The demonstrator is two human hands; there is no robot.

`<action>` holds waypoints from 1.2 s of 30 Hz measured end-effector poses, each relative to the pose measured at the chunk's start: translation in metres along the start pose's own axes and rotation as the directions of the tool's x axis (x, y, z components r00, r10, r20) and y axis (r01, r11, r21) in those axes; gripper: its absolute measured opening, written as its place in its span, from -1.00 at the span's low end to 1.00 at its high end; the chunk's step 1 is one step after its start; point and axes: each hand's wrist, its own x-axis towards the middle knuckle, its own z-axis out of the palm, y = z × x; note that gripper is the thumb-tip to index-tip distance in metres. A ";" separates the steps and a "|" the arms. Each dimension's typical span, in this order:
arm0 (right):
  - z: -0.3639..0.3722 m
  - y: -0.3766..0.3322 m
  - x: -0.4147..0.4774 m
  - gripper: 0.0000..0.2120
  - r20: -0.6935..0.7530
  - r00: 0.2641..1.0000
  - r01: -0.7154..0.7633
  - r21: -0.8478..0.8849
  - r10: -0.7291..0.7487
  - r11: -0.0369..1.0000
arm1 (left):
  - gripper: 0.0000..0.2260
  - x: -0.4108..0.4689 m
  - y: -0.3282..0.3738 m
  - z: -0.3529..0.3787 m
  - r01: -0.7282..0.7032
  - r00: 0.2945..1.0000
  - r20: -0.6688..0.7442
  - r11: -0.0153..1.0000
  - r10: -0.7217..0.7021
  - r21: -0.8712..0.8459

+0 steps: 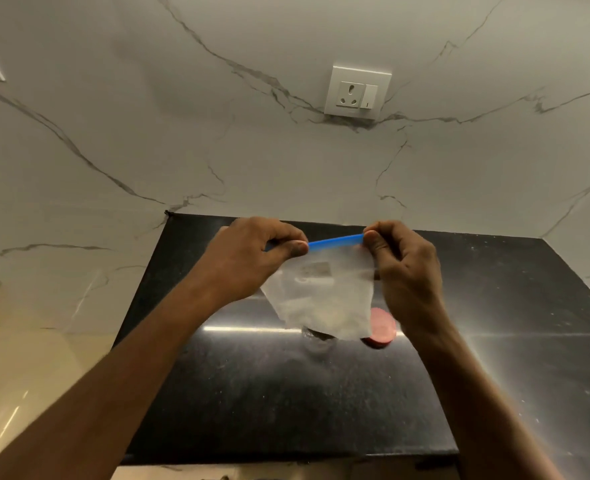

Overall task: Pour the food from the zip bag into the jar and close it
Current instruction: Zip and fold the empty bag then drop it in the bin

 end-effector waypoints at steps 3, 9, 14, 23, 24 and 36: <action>-0.017 0.003 0.007 -0.79 -0.056 0.998 -0.037 0.014 0.037 0.999 | -0.89 -0.008 -0.024 -0.015 0.060 0.998 -0.022 0.998 -0.060 0.000; -0.026 0.003 0.007 -0.78 -0.057 0.996 -0.061 0.042 0.064 0.997 | -0.85 -0.012 -0.041 -0.030 0.063 0.998 0.031 0.992 -0.060 -0.107; -0.023 0.003 0.009 -0.84 -0.002 0.990 -0.136 0.163 0.138 0.977 | -0.83 -0.010 -0.046 -0.035 0.068 0.997 -0.008 0.976 -0.071 -0.206; -0.005 0.021 0.023 -0.69 0.156 0.867 -0.482 0.505 0.473 0.716 | -0.58 -0.047 -0.054 0.046 0.455 0.890 0.333 0.608 -0.310 -0.650; -0.003 0.025 0.020 -0.65 0.205 0.866 -0.493 0.503 0.456 0.710 | -0.68 -0.049 -0.054 0.053 0.462 0.883 0.297 0.558 -0.364 -0.689; 0.019 0.067 -0.015 -0.65 0.427 0.805 -0.565 0.337 0.412 0.753 | -0.61 -0.057 -0.066 0.049 0.442 0.864 0.315 0.293 -0.393 -0.848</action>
